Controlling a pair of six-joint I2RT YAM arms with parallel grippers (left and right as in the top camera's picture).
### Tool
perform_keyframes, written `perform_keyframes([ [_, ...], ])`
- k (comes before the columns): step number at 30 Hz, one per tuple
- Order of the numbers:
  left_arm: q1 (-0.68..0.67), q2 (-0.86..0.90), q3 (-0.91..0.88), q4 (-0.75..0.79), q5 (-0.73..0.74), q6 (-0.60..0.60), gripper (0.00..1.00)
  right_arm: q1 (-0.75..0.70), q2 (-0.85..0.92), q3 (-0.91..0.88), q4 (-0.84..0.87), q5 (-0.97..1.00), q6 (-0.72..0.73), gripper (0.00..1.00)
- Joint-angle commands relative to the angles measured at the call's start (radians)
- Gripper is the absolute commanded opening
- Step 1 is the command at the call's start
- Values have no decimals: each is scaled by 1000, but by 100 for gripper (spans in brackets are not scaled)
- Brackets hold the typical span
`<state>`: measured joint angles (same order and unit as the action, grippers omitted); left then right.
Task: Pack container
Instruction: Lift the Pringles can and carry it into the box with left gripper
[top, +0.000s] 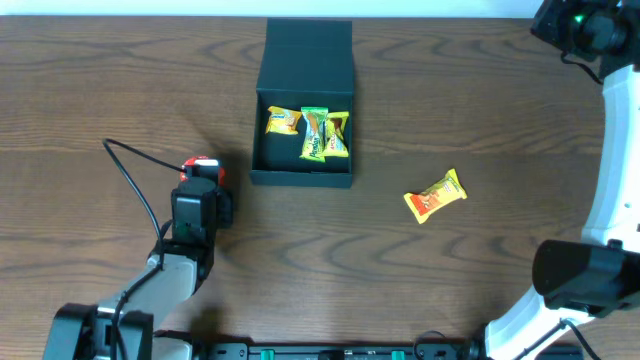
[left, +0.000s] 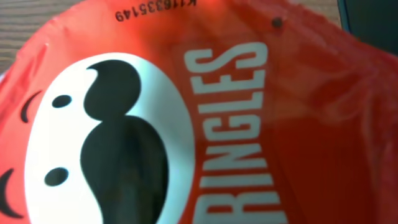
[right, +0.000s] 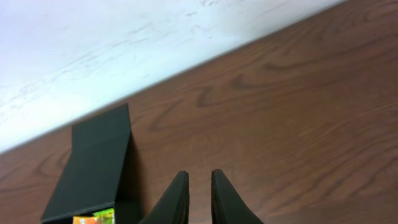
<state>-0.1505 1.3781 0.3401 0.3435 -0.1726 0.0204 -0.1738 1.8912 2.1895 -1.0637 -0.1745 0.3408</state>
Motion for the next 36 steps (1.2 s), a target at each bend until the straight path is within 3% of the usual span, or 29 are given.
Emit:
perform_keyframes([
  [1,5,-37,53,-125,-18,2,63,-16,-14,9,-5,18,10,13],
  [7,5,-82,223,-509,-18,-5,63,-16,-14,9,-2,29,10,13],
  [12,5,-82,370,-803,21,-142,62,-16,-14,9,-2,43,10,13],
  [15,5,-82,448,-896,93,-186,62,-16,-14,9,0,47,10,13],
  [25,5,-76,717,-988,354,-238,56,-16,-13,9,16,78,2,12],
  [36,-129,140,1004,-980,399,-180,58,-16,-8,8,21,134,-27,11],
])
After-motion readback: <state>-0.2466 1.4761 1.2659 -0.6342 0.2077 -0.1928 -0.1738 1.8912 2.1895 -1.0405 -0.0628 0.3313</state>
